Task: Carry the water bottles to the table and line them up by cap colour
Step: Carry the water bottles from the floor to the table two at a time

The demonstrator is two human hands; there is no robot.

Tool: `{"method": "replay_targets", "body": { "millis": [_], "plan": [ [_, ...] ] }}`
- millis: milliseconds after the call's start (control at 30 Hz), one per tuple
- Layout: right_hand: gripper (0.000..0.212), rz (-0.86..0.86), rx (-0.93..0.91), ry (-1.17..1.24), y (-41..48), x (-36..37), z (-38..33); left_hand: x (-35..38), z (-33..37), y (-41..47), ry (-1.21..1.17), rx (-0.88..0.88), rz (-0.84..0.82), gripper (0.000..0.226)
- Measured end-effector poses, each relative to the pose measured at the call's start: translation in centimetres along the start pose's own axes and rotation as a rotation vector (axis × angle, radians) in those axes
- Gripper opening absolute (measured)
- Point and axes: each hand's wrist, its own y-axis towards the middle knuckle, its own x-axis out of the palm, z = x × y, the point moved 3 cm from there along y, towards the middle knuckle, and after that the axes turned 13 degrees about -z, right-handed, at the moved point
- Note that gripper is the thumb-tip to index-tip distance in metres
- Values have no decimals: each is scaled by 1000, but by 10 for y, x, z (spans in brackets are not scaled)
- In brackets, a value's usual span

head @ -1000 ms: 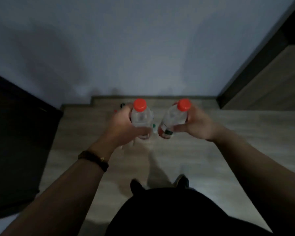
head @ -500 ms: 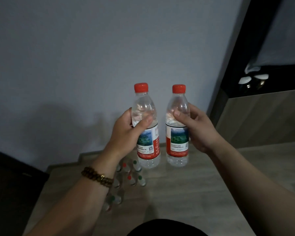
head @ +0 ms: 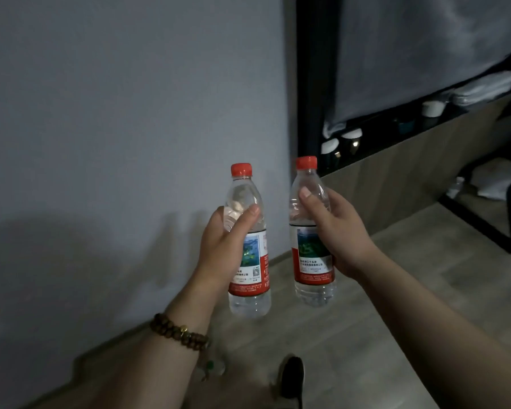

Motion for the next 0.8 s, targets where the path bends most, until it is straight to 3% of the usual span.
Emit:
{"method": "replay_targets", "body": {
  "millis": [267,400,500,600,800],
  "plan": [
    [48,349,-12,-36,25,-97,-13,76,11,122,10,-75,-260,55],
    [35,502,6,-63,17,-145,-16,135,15,161,20,-93,-411,58],
    [36,593,34,-68,8,-186,-12,186,12,189,15,-95,-512,58],
    [38,673,49,-58,-1,-233,-8,242,5,216,22,-120,-554,70],
    [24,805,54,-32,-11,-358,-8,370,-1,269,46,-146,-611,63]
  ]
}}
